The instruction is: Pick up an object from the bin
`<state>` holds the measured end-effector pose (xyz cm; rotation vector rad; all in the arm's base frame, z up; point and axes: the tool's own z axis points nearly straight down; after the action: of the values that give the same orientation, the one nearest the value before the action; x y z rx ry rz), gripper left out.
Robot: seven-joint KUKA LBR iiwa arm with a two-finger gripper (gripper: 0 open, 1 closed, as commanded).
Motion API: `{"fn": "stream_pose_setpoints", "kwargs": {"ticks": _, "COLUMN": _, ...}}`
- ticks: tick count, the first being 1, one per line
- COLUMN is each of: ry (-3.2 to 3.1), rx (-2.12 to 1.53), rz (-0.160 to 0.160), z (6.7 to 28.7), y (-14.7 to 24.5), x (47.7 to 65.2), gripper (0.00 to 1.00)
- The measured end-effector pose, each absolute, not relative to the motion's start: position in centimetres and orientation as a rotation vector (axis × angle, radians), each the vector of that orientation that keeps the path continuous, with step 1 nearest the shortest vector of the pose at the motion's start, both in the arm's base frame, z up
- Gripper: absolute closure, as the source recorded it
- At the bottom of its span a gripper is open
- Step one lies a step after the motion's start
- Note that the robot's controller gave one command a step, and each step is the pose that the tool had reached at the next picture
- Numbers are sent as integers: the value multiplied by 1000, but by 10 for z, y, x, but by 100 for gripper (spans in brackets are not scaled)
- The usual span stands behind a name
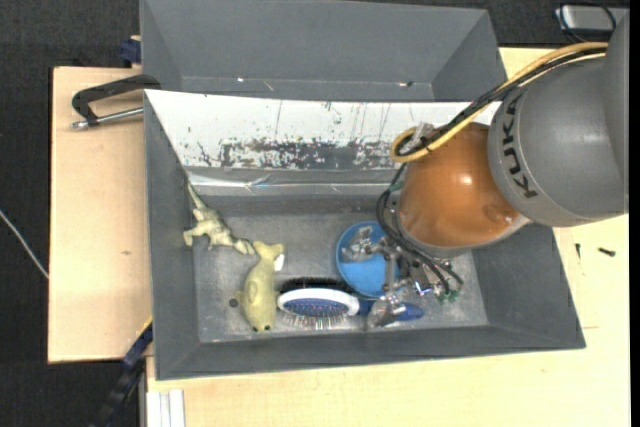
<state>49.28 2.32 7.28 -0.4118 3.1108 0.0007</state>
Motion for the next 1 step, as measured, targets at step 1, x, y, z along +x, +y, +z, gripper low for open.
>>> {"fn": "stream_pose_setpoints", "kwargs": {"ticks": 1, "ry": 3128, "rx": -411, "rz": -2, "z": 75, "y": 22, "x": 490, "gripper": 100}}
